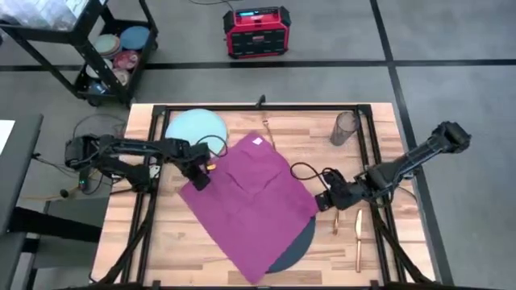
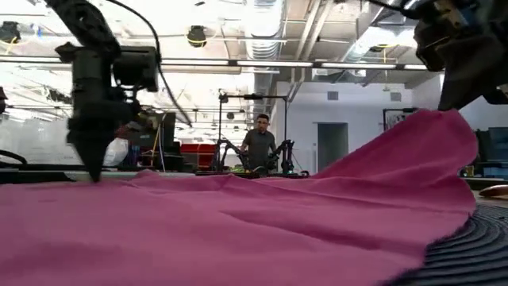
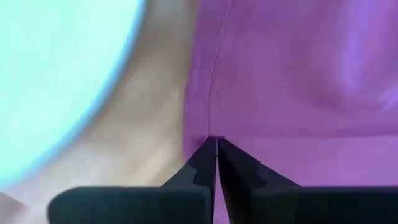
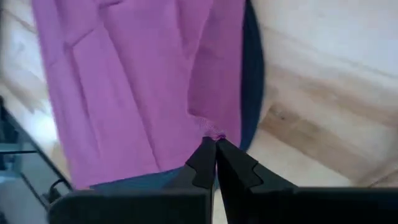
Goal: Set table place
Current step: Fold the pink table napkin
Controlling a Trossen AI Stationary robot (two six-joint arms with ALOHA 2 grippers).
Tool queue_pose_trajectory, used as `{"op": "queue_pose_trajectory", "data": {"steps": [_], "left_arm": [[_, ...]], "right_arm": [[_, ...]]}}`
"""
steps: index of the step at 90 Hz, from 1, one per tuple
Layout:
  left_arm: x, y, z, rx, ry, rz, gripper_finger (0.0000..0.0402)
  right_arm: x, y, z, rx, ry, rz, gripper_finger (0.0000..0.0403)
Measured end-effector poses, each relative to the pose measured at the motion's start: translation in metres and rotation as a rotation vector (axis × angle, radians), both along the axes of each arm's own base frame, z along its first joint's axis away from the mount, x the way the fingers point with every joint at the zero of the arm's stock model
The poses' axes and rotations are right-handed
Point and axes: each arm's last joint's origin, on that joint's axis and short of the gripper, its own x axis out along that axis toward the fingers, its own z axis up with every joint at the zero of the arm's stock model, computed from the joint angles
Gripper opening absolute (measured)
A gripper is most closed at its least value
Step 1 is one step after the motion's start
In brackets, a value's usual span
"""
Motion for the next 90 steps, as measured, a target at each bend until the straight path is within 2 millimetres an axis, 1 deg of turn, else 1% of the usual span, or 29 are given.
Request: {"op": "queue_pose_trajectory", "data": {"steps": [8,18,30,36,46,56,62,66,70,73,78,81,84,90], "left_arm": [[0.006,0.01,0.013,0.038,-0.041,0.012,0.0],[0.013,0.018,0.028,0.056,-0.085,0.032,0.0],[0.023,0.019,0.044,0.062,-0.143,0.048,0.0],[0.028,0.014,0.05,0.047,-0.176,0.044,0.0],[0.038,0.001,0.056,0.037,-0.229,0.021,0.0],[0.048,-0.019,0.059,0.012,-0.301,0.008,0.0],[0.055,-0.032,0.061,-0.007,-0.361,-0.004,0.0],[0.059,-0.04,0.064,-0.024,-0.4,-0.002,0.0],[0.062,-0.049,0.066,-0.042,-0.434,0.004,0.0],[0.064,-0.055,0.067,-0.05,-0.46,0.01,0.0],[0.071,-0.067,0.067,-0.074,-0.501,0.016,0.0],[0.075,-0.074,0.065,-0.091,-0.521,0.018,0.0],[0.079,-0.082,0.062,-0.104,-0.526,0.023,0.0],[0.091,-0.099,0.053,-0.145,-0.551,0.04,0.0]], "right_arm": [[0.001,0.0,0.003,-0.043,-0.027,-0.008,0.0001],[0.003,-0.006,0.004,-0.086,-0.036,-0.039,0.0007],[0.008,-0.014,0.005,-0.159,-0.052,-0.039,0.0038],[0.01,-0.02,0.005,-0.182,-0.052,-0.05,0.0064],[0.014,-0.032,0.005,-0.218,-0.041,-0.054,0.011],[0.019,-0.044,0.006,-0.259,-0.038,-0.03,0.0152],[0.023,-0.056,0.007,-0.251,-0.036,-0.014,0.0163],[0.024,-0.065,0.007,-0.244,-0.025,-0.017,0.0156],[0.025,-0.073,0.006,-0.255,-0.012,-0.014,0.0135],[0.027,-0.08,0.006,-0.266,-0.009,-0.006,0.0111],[0.03,-0.091,0.006,-0.282,-0.013,0.024,0.0055],[0.032,-0.098,0.006,-0.294,-0.024,0.05,0.0029],[0.036,-0.104,0.006,-0.302,-0.044,0.074,0.0017],[0.041,-0.119,0.004,-0.301,-0.063,0.1,0.001]]}}
